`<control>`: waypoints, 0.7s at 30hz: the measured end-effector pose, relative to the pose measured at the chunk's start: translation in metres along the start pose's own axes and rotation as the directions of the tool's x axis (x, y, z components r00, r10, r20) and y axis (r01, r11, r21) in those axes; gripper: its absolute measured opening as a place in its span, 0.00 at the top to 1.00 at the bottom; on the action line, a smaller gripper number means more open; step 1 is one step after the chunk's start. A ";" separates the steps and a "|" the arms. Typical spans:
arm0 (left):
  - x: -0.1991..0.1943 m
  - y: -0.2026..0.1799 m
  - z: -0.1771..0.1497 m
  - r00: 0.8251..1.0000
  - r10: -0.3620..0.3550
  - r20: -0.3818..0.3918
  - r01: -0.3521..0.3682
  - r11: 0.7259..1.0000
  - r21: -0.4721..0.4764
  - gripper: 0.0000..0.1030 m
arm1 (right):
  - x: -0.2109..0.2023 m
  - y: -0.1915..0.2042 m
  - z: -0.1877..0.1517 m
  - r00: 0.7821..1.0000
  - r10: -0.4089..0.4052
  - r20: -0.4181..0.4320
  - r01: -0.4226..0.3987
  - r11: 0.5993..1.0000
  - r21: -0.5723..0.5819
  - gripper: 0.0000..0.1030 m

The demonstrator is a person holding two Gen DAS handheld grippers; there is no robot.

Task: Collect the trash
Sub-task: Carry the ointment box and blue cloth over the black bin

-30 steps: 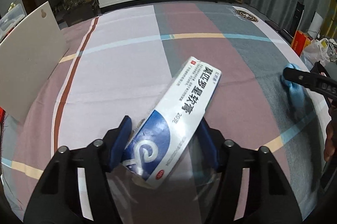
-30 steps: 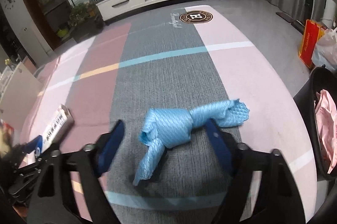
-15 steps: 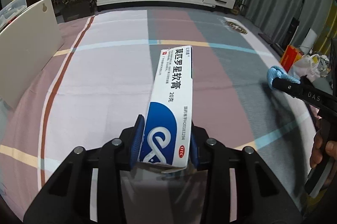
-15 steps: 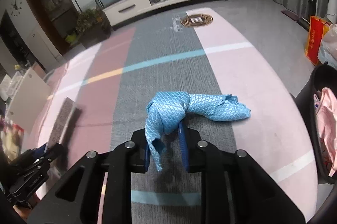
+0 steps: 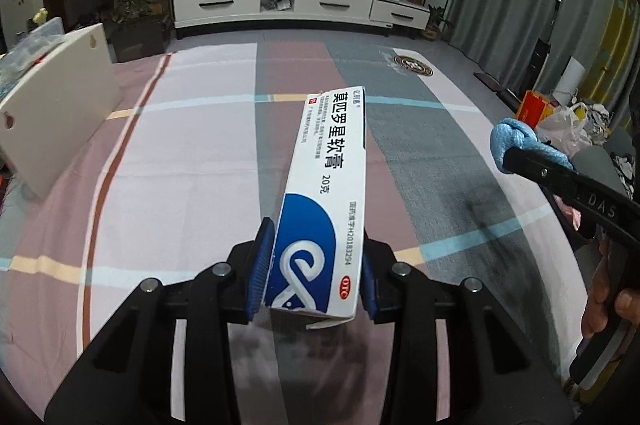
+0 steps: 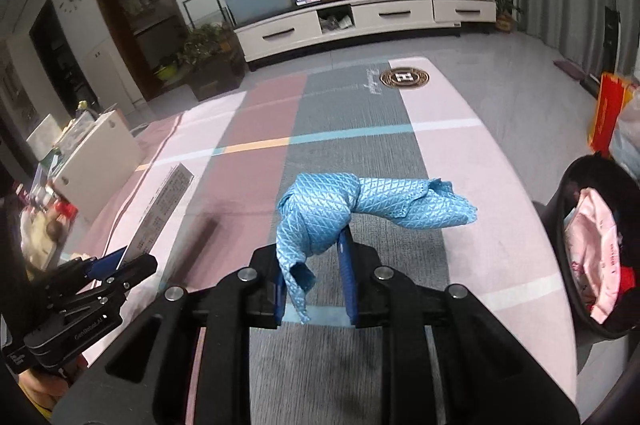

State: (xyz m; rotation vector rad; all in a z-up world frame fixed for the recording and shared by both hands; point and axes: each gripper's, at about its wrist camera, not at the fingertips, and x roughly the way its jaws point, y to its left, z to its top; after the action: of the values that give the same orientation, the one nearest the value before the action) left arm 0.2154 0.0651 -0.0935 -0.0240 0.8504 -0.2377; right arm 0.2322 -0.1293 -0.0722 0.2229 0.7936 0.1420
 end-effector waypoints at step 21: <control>-0.045 -0.046 -0.007 0.996 -0.035 0.081 0.034 0.999 0.010 0.62 | -0.059 -0.015 -0.010 0.998 -0.012 0.066 0.018 0.997 -0.080 0.77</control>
State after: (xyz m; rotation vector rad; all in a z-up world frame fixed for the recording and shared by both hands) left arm 0.1728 0.0307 -0.0595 -0.0398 0.7690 -0.2716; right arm 0.1847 -0.1552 -0.0417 0.1451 0.7227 0.1513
